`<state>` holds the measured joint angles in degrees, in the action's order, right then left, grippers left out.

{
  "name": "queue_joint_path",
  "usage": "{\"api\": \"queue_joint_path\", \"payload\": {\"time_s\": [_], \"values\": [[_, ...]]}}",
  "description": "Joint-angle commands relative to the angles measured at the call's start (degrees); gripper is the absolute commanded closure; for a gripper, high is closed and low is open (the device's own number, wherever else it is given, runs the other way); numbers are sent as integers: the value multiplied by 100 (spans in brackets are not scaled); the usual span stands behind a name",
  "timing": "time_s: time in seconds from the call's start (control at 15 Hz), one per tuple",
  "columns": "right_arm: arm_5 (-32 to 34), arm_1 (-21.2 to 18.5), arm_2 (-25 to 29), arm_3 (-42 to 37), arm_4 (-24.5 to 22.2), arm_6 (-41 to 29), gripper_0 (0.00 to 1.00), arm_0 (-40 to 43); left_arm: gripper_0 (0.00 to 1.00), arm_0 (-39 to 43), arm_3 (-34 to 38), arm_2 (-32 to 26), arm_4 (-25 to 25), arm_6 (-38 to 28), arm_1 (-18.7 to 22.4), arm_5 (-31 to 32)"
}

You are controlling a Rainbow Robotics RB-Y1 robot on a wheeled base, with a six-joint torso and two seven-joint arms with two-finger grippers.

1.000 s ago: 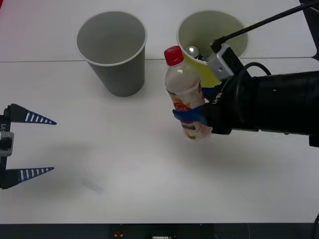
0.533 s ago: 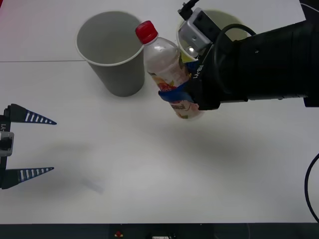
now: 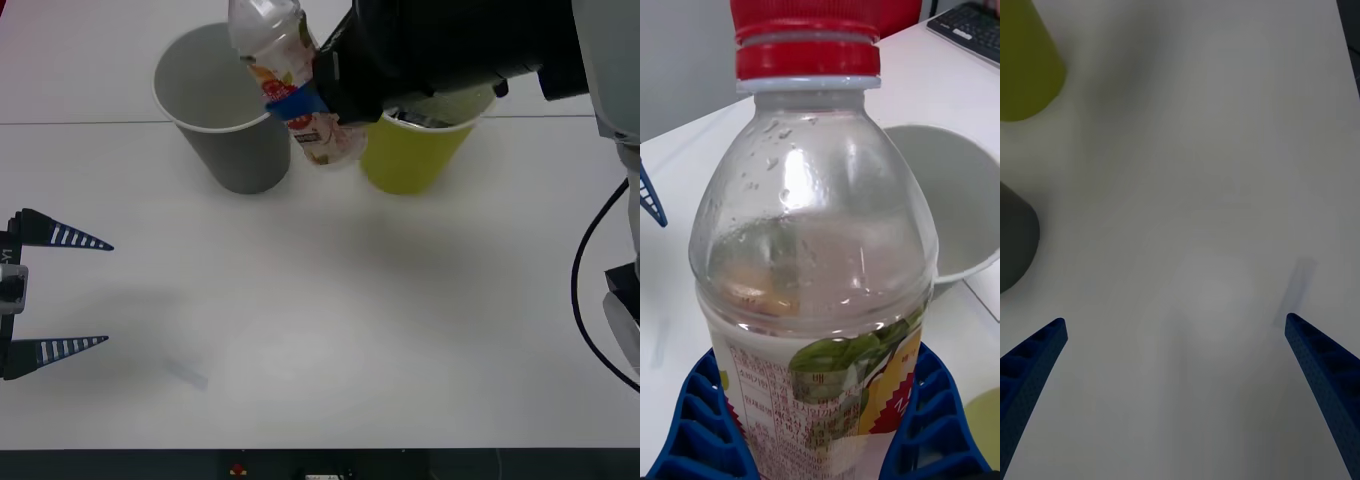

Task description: Put the can into the green bin and the plastic bottle into the gray bin

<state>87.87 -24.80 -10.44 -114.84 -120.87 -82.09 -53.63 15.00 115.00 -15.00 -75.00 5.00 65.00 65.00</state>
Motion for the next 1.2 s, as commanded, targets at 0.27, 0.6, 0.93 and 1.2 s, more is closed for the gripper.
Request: {"api": "queue_joint_path", "payload": {"time_s": [0.27,0.6,0.93,1.2], "values": [[-762,485,-423,1297,-605,0,100,-851,0,0,0,0,0,0,0,0],[-1000,1126,-555,2686,-1238,61,100,-1642,0,0,0,0,0,0,0,0],[-1800,1715,-573,4163,-1879,404,100,-2160,0,0,0,0,0,0,0,0],[-2292,1935,-581,5006,-2090,562,100,-2451,0,0,0,0,0,0,0,0]]}}
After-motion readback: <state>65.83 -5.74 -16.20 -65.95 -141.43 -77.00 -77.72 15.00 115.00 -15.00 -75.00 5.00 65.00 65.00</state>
